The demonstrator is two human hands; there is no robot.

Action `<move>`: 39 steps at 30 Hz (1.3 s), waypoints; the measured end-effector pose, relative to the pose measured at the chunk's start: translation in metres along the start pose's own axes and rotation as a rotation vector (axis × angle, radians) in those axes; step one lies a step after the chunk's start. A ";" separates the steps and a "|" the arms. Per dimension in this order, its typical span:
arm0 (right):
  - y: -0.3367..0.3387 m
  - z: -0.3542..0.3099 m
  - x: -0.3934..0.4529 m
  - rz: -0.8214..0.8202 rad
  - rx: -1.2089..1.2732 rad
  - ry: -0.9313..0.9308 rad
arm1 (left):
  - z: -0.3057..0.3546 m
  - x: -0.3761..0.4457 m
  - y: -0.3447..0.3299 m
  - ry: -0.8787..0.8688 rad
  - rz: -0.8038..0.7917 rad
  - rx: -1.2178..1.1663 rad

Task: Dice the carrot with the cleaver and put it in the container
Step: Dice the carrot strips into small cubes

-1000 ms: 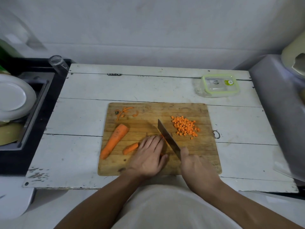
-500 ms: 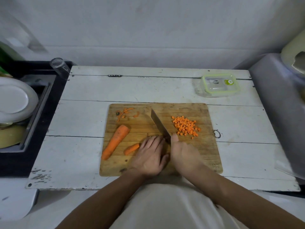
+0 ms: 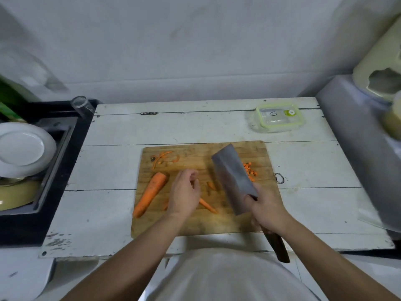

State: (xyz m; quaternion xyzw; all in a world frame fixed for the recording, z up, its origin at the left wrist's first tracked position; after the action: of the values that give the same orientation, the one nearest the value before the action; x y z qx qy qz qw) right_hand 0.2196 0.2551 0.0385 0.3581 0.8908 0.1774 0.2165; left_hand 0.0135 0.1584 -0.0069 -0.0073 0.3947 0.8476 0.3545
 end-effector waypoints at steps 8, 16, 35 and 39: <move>0.025 0.005 -0.007 -0.083 0.693 -0.152 | 0.057 0.003 -0.010 0.606 -0.643 -0.949; 0.041 0.013 -0.008 -0.012 0.711 -0.151 | 0.057 0.002 0.001 0.740 -0.703 -1.054; 0.050 0.017 -0.014 0.091 0.510 -0.106 | 0.051 0.018 -0.038 -0.235 -0.178 0.318; 0.053 0.015 -0.012 0.085 0.493 -0.095 | 0.037 0.009 -0.023 -0.215 -0.031 0.378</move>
State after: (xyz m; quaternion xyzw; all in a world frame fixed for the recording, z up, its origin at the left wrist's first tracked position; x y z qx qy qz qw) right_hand 0.2649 0.2850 0.0539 0.4452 0.8800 -0.0533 0.1567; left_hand 0.0303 0.1986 0.0010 0.1437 0.5063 0.7489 0.4027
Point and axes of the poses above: each hand's wrist, its own x-axis towards the middle knuckle, its own y-axis out of the back of the hand, z = x × y, the point moved 1 cm from there along x, towards the middle knuckle, and after that the axes turned 15 degrees about y, right-handed, at the moved point
